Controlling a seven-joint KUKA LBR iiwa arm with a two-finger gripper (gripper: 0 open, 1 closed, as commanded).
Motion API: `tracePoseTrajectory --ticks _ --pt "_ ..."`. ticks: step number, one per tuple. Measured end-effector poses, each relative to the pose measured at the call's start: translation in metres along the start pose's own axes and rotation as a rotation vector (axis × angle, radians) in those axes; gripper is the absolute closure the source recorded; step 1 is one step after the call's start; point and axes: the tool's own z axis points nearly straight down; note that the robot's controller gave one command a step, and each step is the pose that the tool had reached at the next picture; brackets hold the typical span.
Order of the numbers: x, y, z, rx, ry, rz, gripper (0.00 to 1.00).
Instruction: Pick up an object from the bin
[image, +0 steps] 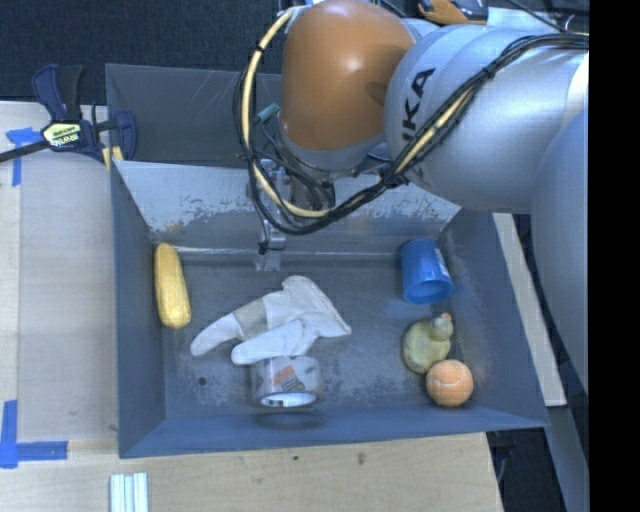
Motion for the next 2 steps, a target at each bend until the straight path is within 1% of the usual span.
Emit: tracePoseTrajectory --ticks 1,2 --pt "0.012 -0.009 0.044 0.000 -0.001 -0.121 0.00" --pt "0.036 -0.021 0.069 0.000 -0.001 -0.435 0.00"
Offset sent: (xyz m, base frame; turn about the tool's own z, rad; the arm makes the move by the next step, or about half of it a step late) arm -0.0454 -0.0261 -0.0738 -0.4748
